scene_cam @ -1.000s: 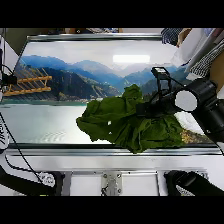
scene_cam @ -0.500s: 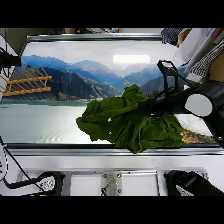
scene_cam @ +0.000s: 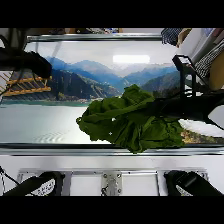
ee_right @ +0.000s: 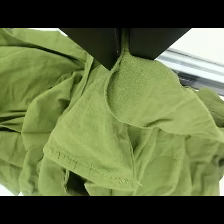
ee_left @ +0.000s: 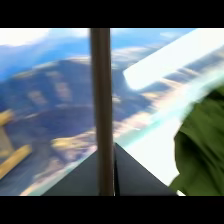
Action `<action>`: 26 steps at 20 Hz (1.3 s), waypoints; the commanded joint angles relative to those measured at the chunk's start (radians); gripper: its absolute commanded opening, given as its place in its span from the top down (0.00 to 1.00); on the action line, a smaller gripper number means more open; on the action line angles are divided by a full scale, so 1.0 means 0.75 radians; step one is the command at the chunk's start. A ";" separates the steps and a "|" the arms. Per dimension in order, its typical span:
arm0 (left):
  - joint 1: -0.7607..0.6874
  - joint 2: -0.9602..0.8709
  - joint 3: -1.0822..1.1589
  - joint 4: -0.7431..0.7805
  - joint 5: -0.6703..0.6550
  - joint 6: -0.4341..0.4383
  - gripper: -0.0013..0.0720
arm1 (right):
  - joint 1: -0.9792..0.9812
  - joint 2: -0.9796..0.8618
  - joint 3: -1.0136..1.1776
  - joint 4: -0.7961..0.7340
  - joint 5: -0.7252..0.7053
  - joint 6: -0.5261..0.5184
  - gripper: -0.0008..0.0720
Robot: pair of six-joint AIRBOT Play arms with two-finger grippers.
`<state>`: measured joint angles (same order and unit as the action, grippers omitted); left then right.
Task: Fold the clothes and pants, and hang the long-sleeved shirts on hangers.
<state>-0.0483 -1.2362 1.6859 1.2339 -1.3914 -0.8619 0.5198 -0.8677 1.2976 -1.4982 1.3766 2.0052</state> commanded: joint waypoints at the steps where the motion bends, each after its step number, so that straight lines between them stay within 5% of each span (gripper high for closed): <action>1: -0.014 -0.040 0.001 -0.428 -0.541 0.544 0.97 | -0.001 0.051 0.001 -0.001 -0.001 0.001 0.96; 6: 0.016 -0.157 -0.002 -0.345 -0.584 0.562 0.97 | -0.002 0.068 0.002 -0.001 0.000 0.064 0.96; 10: 0.044 -0.149 -0.128 -0.355 -0.588 0.884 0.97 | -0.035 0.067 0.008 -0.010 0.011 0.079 0.97; 14: 0.104 -0.066 -0.344 -0.356 -0.589 1.025 0.97 | -0.159 0.064 0.023 -0.010 0.040 0.084 0.97; 26: 0.062 0.168 -0.826 -0.353 -0.539 1.060 0.97 | -0.281 0.003 0.025 -0.009 0.062 0.045 0.97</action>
<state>0.0311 -1.1259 1.1381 0.9680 -1.8240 -0.0708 0.3138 -0.8619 1.3155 -1.5063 1.4193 2.0418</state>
